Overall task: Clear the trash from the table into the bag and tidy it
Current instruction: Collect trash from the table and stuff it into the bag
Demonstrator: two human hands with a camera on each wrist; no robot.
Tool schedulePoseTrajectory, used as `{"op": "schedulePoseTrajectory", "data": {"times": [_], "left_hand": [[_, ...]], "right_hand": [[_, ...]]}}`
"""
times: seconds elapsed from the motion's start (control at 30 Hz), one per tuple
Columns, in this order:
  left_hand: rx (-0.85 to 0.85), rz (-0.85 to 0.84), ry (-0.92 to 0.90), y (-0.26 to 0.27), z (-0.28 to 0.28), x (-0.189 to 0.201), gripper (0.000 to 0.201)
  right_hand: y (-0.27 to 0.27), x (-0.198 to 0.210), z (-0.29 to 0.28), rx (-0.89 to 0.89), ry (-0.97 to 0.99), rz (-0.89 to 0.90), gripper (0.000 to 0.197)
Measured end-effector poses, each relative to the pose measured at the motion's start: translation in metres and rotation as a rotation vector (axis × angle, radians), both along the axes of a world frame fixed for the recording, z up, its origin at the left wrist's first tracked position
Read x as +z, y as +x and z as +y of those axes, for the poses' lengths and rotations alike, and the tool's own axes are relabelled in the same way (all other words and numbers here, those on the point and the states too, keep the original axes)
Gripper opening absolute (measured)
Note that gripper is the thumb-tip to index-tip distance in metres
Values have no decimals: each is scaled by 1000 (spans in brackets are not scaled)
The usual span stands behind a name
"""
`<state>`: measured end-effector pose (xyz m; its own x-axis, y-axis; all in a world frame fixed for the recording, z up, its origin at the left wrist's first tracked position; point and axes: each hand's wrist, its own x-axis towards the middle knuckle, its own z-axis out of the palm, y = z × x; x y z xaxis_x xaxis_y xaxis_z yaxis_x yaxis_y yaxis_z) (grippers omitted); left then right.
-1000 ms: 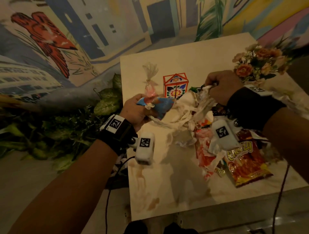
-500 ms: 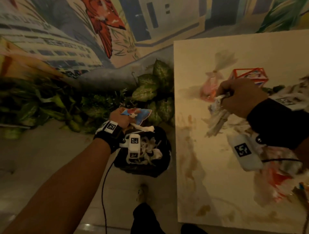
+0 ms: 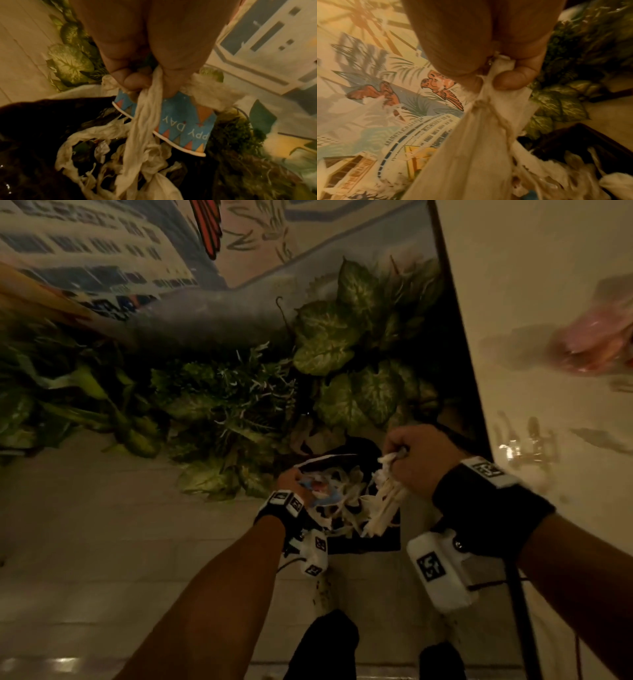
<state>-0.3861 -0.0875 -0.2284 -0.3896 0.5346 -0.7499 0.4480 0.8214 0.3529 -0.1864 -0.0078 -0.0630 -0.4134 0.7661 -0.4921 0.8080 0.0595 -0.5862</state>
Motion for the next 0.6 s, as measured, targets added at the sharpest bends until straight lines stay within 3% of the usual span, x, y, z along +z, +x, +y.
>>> {"op": "schedulePoseTrajectory", "data": {"times": [0.1, 0.33, 0.47, 0.57, 0.6], "left_hand": [[-90, -27, -66, 1, 2, -39, 28], [-227, -87, -27, -2, -9, -85, 40], [-19, -20, 148, -17, -14, -82, 30], [113, 26, 190, -36, -15, -70, 13], [139, 35, 190, -43, -16, -66, 10]], "right_hand": [[-15, -48, -8, -58, -44, -32, 39], [-32, -136, -20, -127, -156, -161, 34], [-42, -163, -26, -187, -222, -191, 30], [-47, -169, -27, -153, -298, -184, 13], [-47, -171, -30, -82, -353, -201, 26]]}}
